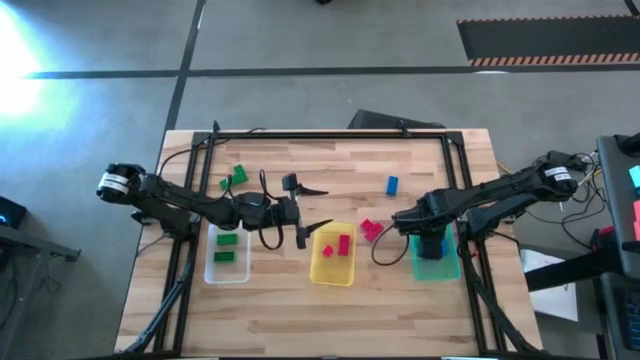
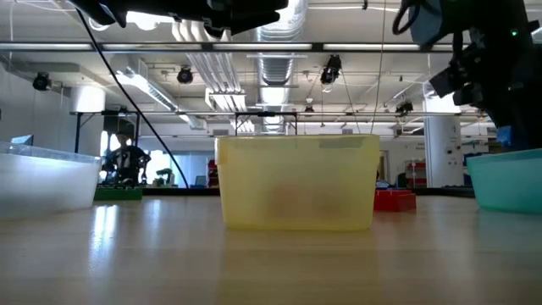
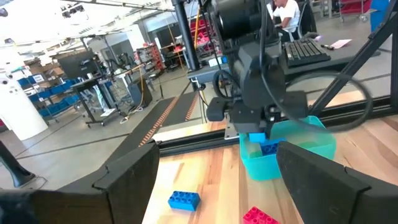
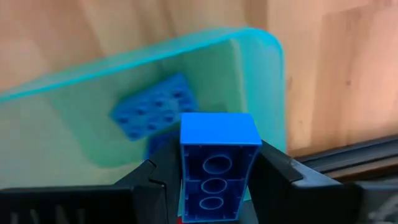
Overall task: Sort & place blocks by color
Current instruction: Put the blue game piece into the green bin, then put the green game piece into the transparent bin
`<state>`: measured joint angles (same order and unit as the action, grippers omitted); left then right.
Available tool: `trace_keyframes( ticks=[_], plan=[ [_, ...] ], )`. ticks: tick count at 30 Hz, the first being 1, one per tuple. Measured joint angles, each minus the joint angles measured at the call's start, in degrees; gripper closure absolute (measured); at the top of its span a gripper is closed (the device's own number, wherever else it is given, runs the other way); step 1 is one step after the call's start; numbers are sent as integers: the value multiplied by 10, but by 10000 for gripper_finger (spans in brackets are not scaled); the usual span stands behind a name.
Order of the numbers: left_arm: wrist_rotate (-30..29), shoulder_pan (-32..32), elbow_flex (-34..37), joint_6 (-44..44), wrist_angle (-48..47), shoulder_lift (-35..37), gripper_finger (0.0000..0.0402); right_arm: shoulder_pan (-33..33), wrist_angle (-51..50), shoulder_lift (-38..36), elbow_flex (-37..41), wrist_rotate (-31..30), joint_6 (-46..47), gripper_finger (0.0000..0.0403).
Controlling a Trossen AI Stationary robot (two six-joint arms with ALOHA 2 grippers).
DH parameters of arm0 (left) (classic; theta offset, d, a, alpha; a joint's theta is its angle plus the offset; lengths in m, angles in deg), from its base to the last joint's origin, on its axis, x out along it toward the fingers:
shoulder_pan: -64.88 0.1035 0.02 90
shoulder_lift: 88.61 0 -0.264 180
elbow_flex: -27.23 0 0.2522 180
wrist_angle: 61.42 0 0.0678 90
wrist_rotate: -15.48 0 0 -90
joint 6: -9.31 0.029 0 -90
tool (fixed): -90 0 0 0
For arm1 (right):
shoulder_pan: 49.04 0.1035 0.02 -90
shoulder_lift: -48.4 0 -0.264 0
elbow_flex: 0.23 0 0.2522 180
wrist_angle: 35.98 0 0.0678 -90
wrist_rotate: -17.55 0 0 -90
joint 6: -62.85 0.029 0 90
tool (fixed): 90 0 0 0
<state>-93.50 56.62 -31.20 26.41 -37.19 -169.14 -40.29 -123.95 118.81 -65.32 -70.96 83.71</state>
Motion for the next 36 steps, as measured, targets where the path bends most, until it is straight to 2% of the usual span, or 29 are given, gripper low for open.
trace_keyframes(
  ticks=[9, 17, 23, 25, 28, 31, 36],
  plan=[
    [-5, 0, 0, 1, 0, 0, 96, 0, 32, 12, 46, -16, -15, 276],
    [-10, 0, 0, 2, 0, 0, 96, 0, 34, 21, 44, -16, -19, 194],
    [-13, 0, 0, -1, 0, 0, 96, 0, 26, 21, 16, -16, -15, 192],
    [-40, 0, 0, -5, -2, 0, 96, 0, 23, 21, -4, -17, -9, 196],
    [-114, 2, -6, -32, -40, 0, 96, 0, 23, 21, -39, -33, -4, 201],
    [-175, 12, -18, -80, -117, 1, 96, 0, 26, 20, -77, -66, -5, 206],
    [-180, 53, -57, -232, -337, 1, 96, 0, 24, 20, -134, -109, -19, 209]
  ],
)
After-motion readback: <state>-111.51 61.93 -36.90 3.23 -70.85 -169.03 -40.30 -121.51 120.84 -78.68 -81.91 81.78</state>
